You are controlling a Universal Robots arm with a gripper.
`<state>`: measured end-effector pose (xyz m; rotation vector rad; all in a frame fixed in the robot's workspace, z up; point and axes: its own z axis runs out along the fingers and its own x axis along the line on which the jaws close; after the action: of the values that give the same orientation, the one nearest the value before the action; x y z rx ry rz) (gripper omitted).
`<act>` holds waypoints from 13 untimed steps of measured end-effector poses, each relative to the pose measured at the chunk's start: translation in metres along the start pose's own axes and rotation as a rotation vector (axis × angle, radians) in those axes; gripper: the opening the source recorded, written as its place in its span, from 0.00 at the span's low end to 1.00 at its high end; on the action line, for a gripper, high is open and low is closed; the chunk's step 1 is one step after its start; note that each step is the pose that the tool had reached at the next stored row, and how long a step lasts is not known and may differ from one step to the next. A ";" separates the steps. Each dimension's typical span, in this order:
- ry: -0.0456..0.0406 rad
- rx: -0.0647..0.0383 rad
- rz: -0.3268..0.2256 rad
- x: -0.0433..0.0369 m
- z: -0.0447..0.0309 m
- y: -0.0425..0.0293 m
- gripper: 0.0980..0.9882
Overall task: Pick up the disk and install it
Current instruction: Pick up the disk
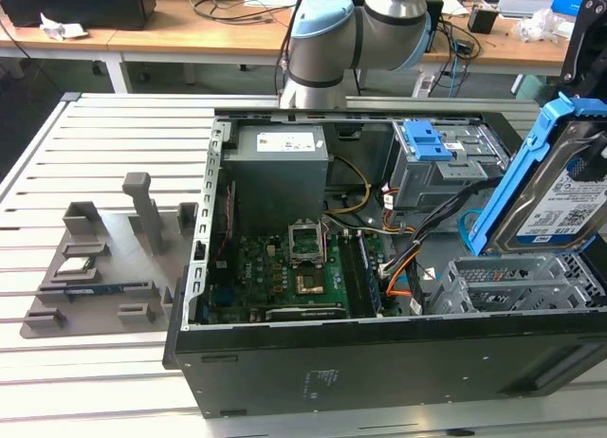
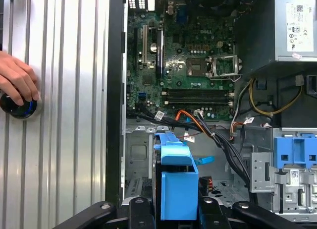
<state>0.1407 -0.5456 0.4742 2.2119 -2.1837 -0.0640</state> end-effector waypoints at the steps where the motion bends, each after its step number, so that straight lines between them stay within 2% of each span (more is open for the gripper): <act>1: 0.0000 0.000 0.000 0.0001 0.0003 0.0000 0.30; 13: 0.0001 0.000 0.000 0.0019 0.0101 -0.0005 0.30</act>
<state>0.1407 -0.5474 0.4642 2.2118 -2.1836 -0.0640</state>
